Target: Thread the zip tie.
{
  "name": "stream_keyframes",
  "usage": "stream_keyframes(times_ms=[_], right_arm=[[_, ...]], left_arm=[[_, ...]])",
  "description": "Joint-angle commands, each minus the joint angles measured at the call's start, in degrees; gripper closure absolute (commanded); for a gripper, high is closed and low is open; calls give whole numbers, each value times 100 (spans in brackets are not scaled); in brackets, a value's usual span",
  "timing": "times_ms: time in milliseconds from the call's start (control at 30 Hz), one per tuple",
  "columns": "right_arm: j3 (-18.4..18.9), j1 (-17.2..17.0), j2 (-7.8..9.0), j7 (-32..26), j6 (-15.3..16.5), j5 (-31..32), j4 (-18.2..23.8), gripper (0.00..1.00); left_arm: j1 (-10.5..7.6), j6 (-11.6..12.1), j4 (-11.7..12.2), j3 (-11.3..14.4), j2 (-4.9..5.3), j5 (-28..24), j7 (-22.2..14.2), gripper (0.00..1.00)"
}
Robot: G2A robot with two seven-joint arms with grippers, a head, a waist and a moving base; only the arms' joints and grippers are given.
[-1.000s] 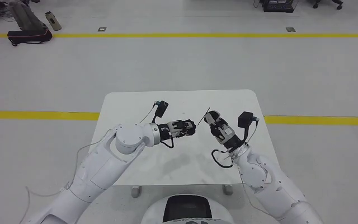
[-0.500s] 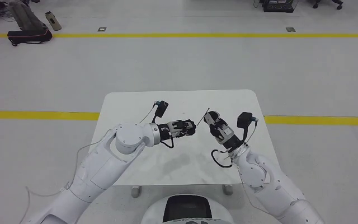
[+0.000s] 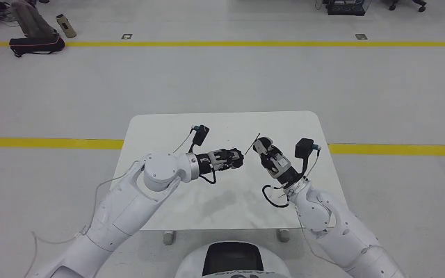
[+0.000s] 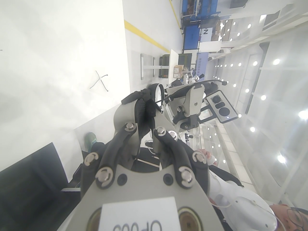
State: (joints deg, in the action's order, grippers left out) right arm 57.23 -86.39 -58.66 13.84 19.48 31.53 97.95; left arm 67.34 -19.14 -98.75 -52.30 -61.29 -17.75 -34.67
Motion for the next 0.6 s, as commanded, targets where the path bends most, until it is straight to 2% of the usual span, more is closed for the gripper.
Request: stream_keyframes(times_ms=[0,567], right_arm=[[-17,11,10,5,0,-6,-7,100],[-170,125,69,101,0,-61,-90,100]], left_arm=[[0,0,0,0,0,0,0,100],[0,0,0,0,0,0,0,100]])
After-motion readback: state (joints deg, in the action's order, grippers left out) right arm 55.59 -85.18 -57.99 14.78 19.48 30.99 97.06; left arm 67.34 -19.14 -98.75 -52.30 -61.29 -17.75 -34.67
